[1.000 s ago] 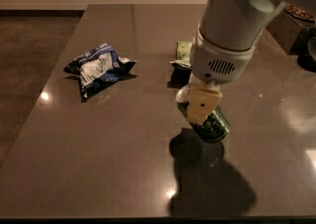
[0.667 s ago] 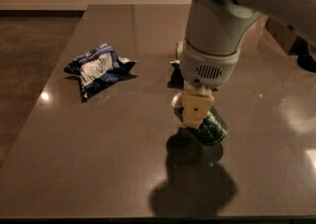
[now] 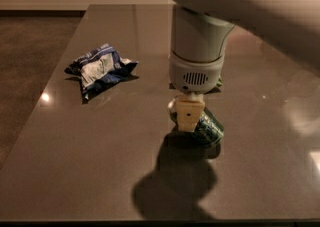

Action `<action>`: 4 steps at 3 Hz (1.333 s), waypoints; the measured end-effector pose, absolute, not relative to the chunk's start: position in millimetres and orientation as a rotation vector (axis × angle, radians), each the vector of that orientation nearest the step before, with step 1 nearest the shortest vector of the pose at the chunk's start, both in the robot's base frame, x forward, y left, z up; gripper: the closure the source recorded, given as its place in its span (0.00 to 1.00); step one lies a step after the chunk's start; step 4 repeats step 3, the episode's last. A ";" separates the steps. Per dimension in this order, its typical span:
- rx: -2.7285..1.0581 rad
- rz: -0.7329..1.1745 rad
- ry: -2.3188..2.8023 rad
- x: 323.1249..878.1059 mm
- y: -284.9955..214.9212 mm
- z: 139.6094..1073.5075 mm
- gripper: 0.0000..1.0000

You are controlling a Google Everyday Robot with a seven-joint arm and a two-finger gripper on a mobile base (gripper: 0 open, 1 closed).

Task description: Knock green can over

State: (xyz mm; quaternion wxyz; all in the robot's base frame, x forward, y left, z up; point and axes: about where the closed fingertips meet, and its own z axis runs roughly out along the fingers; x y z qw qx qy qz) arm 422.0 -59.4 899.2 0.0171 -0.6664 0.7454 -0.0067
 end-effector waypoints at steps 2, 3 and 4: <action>-2.115 -0.064 2.313 421.4 -52.1 888.0 0.00; -2.115 -0.064 2.313 421.4 -52.1 888.0 0.00; -2.115 -0.064 2.313 421.4 -52.1 888.0 0.00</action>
Offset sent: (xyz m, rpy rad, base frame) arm -0.0094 0.0015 -0.0185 -0.0854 0.0460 0.0288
